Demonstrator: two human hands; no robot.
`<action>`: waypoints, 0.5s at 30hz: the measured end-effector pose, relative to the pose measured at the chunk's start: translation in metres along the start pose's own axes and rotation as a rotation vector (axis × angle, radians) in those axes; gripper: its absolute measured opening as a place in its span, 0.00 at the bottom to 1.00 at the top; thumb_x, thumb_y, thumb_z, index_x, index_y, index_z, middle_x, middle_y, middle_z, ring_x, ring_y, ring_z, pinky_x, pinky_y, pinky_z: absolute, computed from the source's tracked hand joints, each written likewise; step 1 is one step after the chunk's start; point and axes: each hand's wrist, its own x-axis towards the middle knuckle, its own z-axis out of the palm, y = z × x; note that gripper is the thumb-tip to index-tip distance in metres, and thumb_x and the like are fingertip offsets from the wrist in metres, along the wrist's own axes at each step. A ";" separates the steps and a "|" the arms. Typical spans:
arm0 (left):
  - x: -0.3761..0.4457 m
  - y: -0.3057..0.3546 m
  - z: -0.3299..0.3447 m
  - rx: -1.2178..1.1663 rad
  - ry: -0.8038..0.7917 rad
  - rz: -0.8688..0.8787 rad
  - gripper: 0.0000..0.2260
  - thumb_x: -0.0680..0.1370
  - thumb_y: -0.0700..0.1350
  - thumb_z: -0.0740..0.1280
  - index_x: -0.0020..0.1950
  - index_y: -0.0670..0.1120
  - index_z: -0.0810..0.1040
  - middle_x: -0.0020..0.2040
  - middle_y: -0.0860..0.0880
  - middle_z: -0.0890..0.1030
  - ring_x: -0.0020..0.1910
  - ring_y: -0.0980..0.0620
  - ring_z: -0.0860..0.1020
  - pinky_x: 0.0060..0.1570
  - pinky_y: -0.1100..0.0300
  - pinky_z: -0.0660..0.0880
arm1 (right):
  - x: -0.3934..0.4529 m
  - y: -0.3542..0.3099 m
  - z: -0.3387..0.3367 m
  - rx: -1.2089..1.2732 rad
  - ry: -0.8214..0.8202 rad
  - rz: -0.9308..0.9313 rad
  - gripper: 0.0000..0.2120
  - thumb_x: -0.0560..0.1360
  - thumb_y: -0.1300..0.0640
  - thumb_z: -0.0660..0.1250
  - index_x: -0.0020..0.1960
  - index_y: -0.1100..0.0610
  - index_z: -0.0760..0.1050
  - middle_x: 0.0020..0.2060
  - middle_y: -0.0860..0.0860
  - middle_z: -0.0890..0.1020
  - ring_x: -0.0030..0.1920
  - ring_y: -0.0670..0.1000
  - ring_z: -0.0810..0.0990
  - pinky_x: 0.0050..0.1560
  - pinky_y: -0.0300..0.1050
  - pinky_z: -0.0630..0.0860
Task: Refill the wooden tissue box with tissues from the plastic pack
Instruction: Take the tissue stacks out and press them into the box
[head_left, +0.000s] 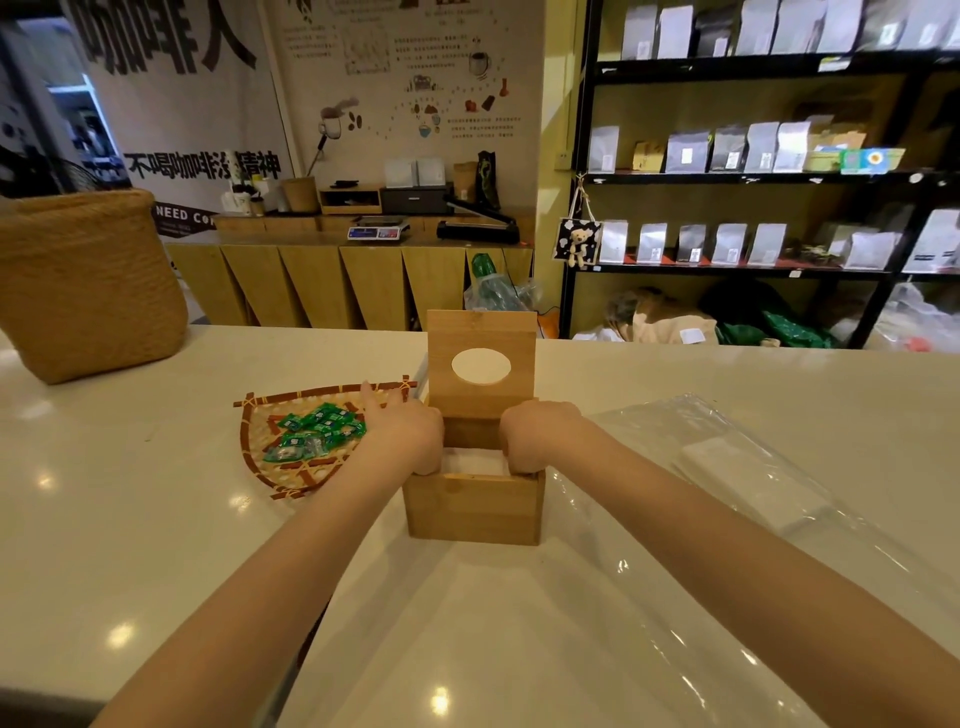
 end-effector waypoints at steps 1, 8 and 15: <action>0.001 -0.002 -0.002 -0.032 -0.037 0.008 0.19 0.75 0.43 0.60 0.67 0.51 0.69 0.71 0.43 0.66 0.74 0.39 0.55 0.69 0.31 0.40 | -0.003 0.003 -0.004 0.049 -0.042 -0.026 0.14 0.74 0.56 0.64 0.58 0.58 0.75 0.45 0.53 0.77 0.46 0.53 0.75 0.42 0.45 0.73; -0.032 -0.002 -0.053 -0.274 0.105 0.054 0.24 0.69 0.57 0.69 0.61 0.47 0.75 0.52 0.48 0.78 0.59 0.45 0.74 0.65 0.40 0.65 | -0.042 0.056 -0.035 0.600 0.014 -0.182 0.17 0.76 0.47 0.62 0.62 0.51 0.74 0.53 0.46 0.78 0.53 0.50 0.80 0.55 0.48 0.77; -0.124 0.077 -0.093 -0.564 0.206 0.733 0.19 0.71 0.60 0.64 0.57 0.52 0.78 0.52 0.53 0.80 0.50 0.55 0.78 0.48 0.62 0.76 | -0.112 0.135 0.003 0.660 0.220 -0.027 0.12 0.76 0.50 0.63 0.56 0.52 0.79 0.49 0.44 0.80 0.50 0.45 0.77 0.58 0.43 0.71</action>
